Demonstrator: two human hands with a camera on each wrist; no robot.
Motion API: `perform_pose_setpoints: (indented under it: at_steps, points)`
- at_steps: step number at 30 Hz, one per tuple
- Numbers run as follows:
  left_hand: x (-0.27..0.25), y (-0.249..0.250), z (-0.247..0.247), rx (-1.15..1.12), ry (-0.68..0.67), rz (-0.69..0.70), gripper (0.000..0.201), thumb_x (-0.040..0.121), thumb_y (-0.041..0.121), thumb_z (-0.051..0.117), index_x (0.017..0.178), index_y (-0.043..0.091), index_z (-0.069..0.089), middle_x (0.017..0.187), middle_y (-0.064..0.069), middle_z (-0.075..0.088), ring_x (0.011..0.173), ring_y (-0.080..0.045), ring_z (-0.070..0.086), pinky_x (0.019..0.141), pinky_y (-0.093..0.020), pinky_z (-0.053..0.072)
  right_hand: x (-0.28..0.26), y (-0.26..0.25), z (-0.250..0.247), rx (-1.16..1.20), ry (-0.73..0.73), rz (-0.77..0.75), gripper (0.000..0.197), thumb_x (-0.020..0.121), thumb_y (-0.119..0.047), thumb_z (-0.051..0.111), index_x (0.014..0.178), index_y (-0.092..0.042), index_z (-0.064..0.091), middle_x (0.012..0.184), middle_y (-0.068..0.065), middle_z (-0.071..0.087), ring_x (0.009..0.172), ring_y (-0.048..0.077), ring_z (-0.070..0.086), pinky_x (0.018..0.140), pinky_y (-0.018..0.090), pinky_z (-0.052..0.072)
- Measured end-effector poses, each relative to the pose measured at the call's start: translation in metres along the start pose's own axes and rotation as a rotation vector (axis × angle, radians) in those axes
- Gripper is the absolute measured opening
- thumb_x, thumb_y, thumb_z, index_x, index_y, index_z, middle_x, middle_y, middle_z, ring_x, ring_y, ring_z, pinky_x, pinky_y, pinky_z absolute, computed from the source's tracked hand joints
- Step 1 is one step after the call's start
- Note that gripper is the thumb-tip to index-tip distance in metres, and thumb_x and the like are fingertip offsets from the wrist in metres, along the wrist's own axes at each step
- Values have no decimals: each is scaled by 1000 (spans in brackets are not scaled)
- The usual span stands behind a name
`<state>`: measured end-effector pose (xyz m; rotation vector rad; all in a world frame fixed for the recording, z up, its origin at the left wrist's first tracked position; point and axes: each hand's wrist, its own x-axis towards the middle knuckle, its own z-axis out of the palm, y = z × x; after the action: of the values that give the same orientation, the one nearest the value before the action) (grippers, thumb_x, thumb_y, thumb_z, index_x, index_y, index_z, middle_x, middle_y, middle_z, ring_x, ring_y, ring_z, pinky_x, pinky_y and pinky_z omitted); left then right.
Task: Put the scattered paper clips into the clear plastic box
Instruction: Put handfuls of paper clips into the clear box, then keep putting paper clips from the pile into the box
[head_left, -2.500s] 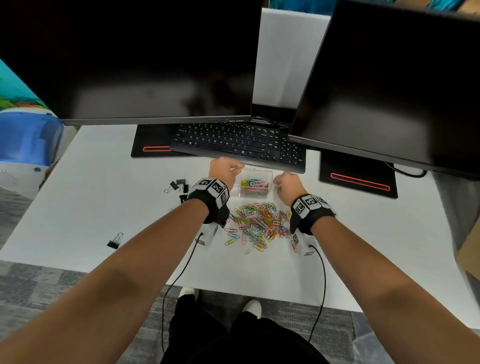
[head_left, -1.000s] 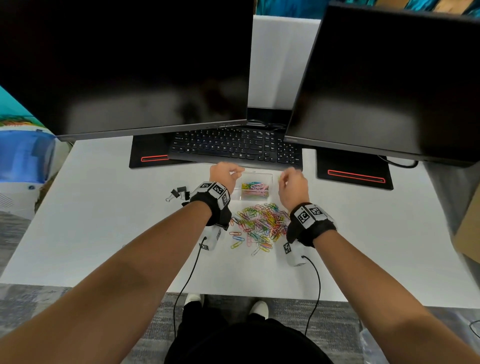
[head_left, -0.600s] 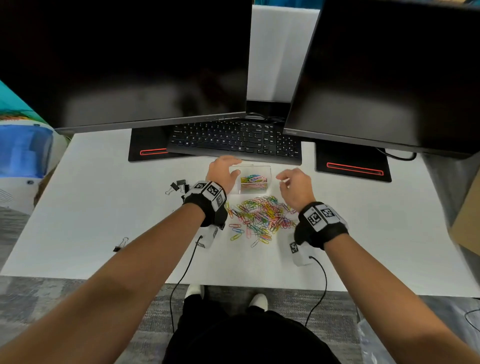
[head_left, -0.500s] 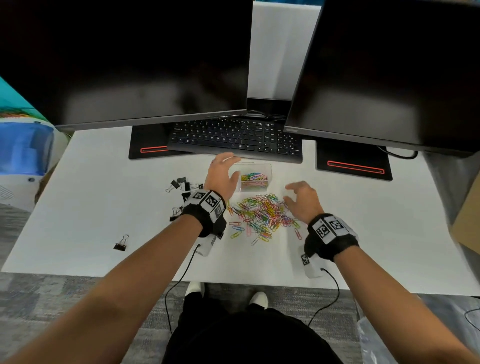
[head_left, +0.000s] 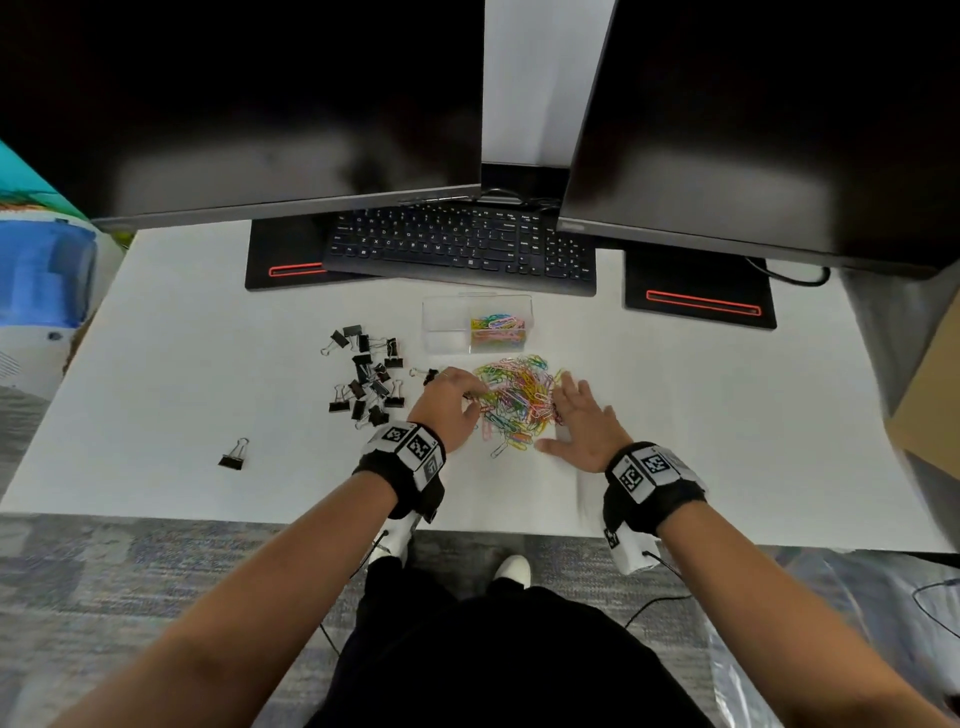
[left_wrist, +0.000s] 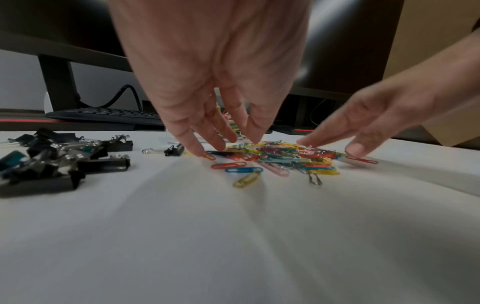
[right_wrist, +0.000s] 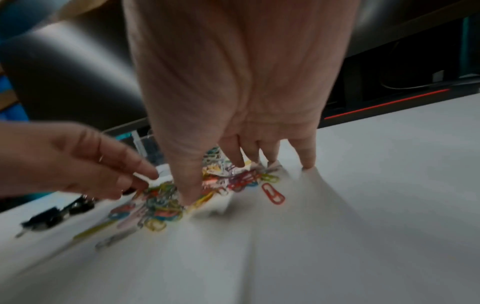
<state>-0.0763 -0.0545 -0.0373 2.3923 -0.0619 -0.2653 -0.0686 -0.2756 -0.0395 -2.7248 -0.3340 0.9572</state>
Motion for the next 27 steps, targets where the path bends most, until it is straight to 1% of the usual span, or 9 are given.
perform_pose_setpoints:
  at_steps: [5,9,12,16,18,19,20,22,27]
  points:
    - [-12,-1,9,18,-11,-25,33,87,4,55,117,12,64,127,-8,53,119,-21,52,103,-24,35,-14,20,-3,111,236,27,81,76,-34,75,142,-10,36,150,10,27,137,28,27,112,40,32]
    - [-20,1,16,-7,23,-25,30,85,4,56,113,12,66,124,-6,54,117,-21,52,102,-23,36,-18,27,5,138,263,84,64,72,-29,80,126,-4,57,129,15,40,120,30,45,105,27,35]
    - [-24,5,23,-37,54,-37,29,85,4,58,112,11,67,123,-6,54,116,-20,53,97,-18,34,-16,18,5,173,297,96,46,76,-18,77,116,-1,64,122,17,47,109,30,55,91,20,38]
    - [-22,14,23,-111,178,-29,25,84,2,59,105,9,70,114,-9,62,104,-22,60,90,-17,39,-12,3,8,223,372,95,21,79,-7,71,95,6,71,107,22,59,98,33,60,83,27,41]
    - [-22,20,22,-179,247,-32,23,86,2,58,104,9,70,109,-11,64,98,-22,62,87,-18,42,-10,1,10,237,375,117,9,80,-5,68,84,0,74,92,20,64,89,30,61,69,21,38]
    - [-22,23,22,-218,271,-52,22,87,4,57,104,10,70,109,-11,65,97,-21,62,85,-19,44,-8,0,10,228,376,128,15,80,-2,65,79,12,66,83,19,64,80,27,59,59,17,32]
    - [-22,25,22,-254,284,-85,22,89,5,56,105,11,70,111,-9,65,96,-20,63,85,-21,46,-8,0,11,211,374,123,16,79,0,61,65,5,57,77,19,63,73,23,53,53,12,27]
    - [-22,27,21,-309,293,-157,22,91,9,55,108,12,69,115,-6,65,97,-18,63,88,-23,49,-8,-3,12,192,371,119,16,80,4,53,74,4,69,82,18,67,72,22,55,54,9,29]
    - [-21,24,22,-358,269,-252,21,92,15,56,108,15,69,114,-3,66,85,-13,58,86,-22,48,-11,-12,11,75,312,168,23,91,-2,45,106,1,61,115,18,52,109,33,54,83,35,48]
